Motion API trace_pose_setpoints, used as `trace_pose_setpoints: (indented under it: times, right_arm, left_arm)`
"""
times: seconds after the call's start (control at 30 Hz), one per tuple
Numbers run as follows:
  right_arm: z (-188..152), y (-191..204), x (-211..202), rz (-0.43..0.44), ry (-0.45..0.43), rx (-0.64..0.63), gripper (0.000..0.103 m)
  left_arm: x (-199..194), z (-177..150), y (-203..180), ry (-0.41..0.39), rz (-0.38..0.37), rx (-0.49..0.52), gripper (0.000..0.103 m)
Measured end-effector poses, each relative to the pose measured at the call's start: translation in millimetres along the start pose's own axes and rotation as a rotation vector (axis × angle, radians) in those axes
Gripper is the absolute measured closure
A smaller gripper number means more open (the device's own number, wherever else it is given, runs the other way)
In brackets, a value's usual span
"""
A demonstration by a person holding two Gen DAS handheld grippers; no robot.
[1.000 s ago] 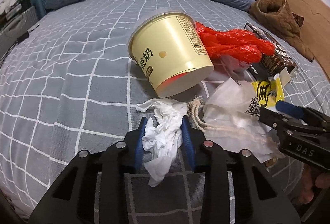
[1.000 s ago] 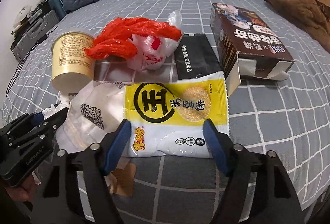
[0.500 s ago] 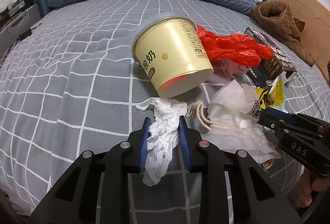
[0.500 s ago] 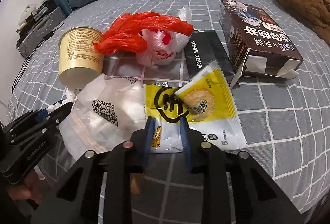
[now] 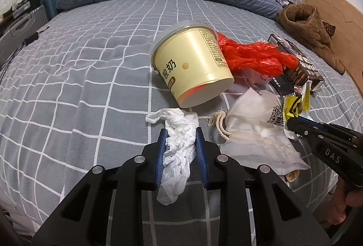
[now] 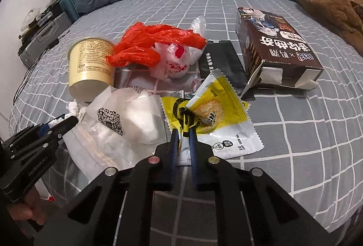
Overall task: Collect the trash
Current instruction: 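Grasp the white tissue with the left gripper while the right gripper grasps the yellow wrapper, then carry the white tissue and yellow wrapper with both grippers over the black bin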
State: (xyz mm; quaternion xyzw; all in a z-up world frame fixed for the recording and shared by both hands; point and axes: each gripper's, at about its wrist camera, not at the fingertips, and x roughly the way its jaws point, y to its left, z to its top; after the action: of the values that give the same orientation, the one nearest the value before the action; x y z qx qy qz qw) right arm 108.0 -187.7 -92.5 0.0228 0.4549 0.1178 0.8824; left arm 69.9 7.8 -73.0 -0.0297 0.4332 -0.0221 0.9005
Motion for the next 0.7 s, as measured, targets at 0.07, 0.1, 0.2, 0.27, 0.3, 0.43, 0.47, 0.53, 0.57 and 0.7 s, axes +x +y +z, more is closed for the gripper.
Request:
trace_pose_setpoints:
  times: [0.07, 0.1, 0.2, 0.27, 0.3, 0.43, 0.47, 0.53, 0.57, 0.7]
  right_arm:
    - [0, 1, -4, -0.003, -0.005, -0.002, 0.093]
    - [0, 2, -6, -0.005, -0.007, -0.002, 0.094]
    - [1, 3, -12, -0.012, -0.015, -0.007, 0.094]
    - [1, 3, -16, -0.015, -0.020, -0.009, 0.094]
    - [1, 4, -19, -0.017, -0.023, -0.011, 0.094]
    - [0, 5, -30, -0.022, -0.034, -0.014, 0.094]
    - [0, 6, -33, -0.023, -0.038, -0.016, 0.094]
    - [0, 7, -40, -0.024, -0.046, -0.018, 0.094]
    - [0, 7, -42, -0.026, -0.048, -0.020, 0.094]
    - [-1, 11, -56, -0.028, -0.063, -0.026, 0.094]
  left_arm:
    - [-3, 0, 1, -0.004, 0.000, -0.001, 0.079]
    - [-4, 0, 1, -0.005, 0.000, -0.001, 0.079]
    - [-10, 1, 1, -0.012, -0.002, 0.000, 0.079]
    - [-13, 2, 1, -0.017, -0.005, -0.001, 0.079]
    - [-16, 2, 1, -0.020, -0.005, -0.003, 0.079]
    - [-24, 2, 0, -0.029, -0.003, -0.002, 0.079]
    - [-26, 2, -1, -0.033, -0.003, -0.003, 0.079]
    - [-32, 1, -1, -0.040, -0.006, -0.005, 0.079]
    - [-35, 1, -1, -0.043, -0.006, -0.006, 0.079]
    - [-46, 0, -2, -0.056, -0.009, -0.013, 0.079]
